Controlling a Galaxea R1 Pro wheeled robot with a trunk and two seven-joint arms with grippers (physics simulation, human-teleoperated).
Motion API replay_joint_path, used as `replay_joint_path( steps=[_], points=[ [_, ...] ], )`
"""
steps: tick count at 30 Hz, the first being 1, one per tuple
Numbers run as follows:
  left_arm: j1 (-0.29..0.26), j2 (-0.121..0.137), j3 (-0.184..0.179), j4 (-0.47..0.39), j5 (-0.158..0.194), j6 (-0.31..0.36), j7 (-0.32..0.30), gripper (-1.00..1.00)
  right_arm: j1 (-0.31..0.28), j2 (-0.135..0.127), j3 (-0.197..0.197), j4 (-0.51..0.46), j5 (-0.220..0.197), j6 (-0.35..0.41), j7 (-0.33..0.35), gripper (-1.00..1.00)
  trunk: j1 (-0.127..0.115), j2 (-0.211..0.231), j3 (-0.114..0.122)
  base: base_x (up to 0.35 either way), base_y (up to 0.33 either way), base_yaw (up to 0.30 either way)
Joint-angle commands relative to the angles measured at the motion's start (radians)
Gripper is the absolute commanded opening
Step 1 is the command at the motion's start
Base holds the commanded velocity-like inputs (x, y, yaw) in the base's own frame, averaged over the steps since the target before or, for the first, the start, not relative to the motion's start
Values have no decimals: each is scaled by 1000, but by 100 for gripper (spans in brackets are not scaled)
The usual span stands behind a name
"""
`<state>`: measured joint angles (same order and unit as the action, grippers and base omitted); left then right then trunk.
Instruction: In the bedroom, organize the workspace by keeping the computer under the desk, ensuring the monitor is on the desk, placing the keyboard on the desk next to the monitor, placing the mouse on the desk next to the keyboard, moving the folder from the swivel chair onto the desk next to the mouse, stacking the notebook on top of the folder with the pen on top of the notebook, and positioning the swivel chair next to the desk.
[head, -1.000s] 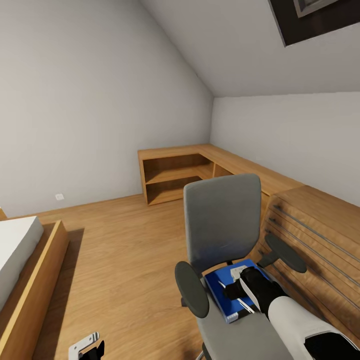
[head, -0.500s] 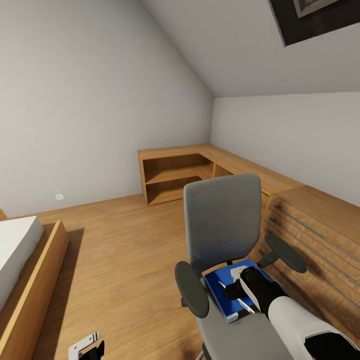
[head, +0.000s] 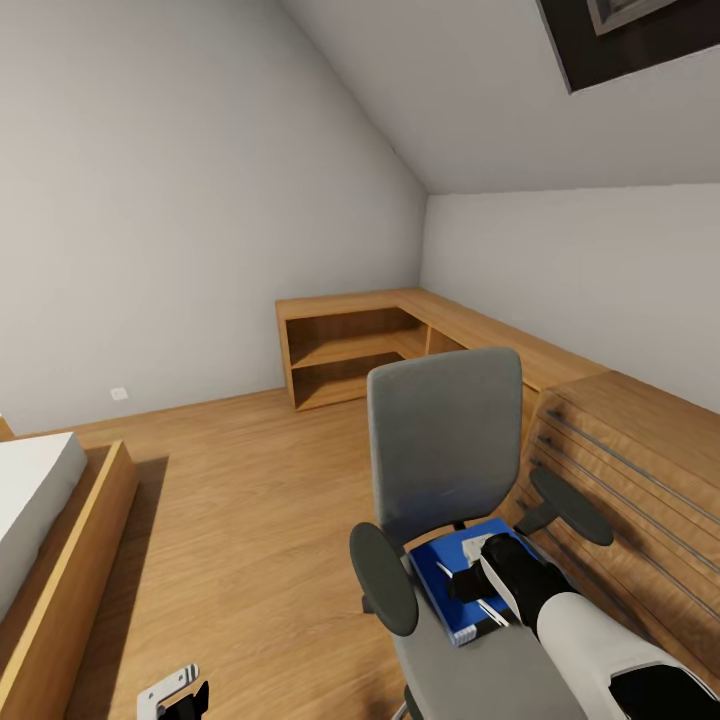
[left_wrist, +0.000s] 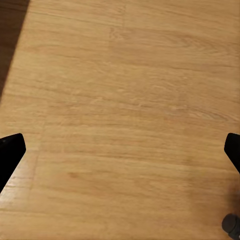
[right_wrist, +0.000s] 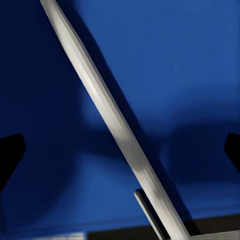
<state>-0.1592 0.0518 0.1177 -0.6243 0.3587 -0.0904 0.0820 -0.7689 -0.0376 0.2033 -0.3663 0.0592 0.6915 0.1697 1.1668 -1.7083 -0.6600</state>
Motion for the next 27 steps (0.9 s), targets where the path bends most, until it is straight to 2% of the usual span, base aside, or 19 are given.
replay_joint_path(
  steps=[1, 13, 18, 27],
  points=[
    [0, 0, -3, 0, 10, -3, 3, 100, -1, -1, 4, -2, 7, 5, 6, 100, 0, 0, -1, 0, 0, 0],
    [0, 0, -3, 0, 11, -3, 4, 100, 0, -1, 5, -2, 7, 8, 7, 100, 0, 0, -1, 0, 0, 0],
    [0, 0, -3, 0, 11, -4, 4, 100, -1, -1, 5, -2, 7, 8, 7, 100, 19, -35, -17, 0, 0, 0],
    [0, 1, -2, 0, 11, -5, 4, 100, -1, -1, 5, -2, 7, 8, 7, 100, 19, -35, -17, 0, 0, 0]
  ],
)
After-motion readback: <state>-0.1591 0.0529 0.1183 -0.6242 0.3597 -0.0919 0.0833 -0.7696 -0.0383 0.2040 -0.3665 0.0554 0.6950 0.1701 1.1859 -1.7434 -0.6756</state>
